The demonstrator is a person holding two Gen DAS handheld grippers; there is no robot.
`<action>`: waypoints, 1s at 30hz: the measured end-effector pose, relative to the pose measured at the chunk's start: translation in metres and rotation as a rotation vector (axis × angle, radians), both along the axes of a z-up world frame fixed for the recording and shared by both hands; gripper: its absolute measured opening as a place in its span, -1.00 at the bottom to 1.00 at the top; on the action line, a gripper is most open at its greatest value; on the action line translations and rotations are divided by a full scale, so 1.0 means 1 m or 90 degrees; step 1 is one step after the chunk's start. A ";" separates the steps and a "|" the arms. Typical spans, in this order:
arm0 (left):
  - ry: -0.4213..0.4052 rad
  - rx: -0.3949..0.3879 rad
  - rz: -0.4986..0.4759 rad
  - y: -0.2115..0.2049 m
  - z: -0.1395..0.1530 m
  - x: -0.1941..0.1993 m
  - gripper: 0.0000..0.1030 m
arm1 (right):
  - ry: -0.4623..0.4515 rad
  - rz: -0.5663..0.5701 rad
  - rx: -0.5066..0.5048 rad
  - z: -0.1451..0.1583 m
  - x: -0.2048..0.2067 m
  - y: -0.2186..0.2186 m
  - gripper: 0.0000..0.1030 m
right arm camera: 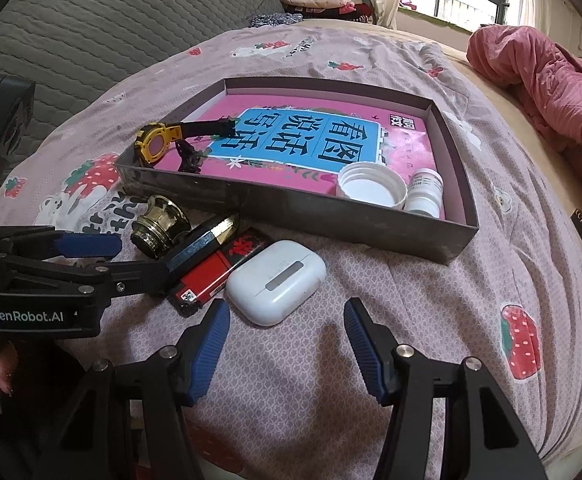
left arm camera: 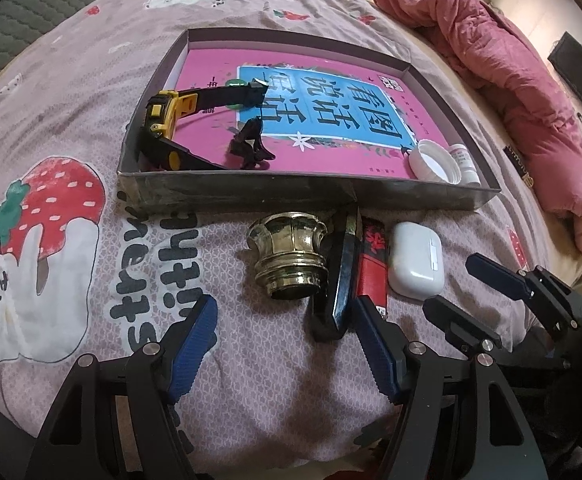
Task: Organize rigid objects
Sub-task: 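Lower left tool around brass cylinder while right approaches white earbuds case, then close left tool on brass cylinder while right grips white earbuds case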
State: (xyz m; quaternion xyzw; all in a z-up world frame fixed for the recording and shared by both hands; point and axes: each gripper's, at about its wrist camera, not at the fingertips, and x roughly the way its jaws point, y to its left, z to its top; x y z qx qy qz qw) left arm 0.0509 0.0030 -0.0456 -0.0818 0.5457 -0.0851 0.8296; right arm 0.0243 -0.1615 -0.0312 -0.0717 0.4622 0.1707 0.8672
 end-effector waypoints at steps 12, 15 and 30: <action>-0.005 -0.010 0.047 0.018 0.000 0.015 0.39 | 0.001 -0.007 0.000 -0.002 0.004 0.000 0.14; -0.004 -0.010 0.054 0.020 -0.002 0.018 0.39 | 0.002 -0.007 0.001 -0.004 0.005 0.000 0.14; -0.007 0.000 0.055 0.016 -0.007 0.024 0.39 | -0.003 0.022 0.001 -0.014 0.017 0.004 0.33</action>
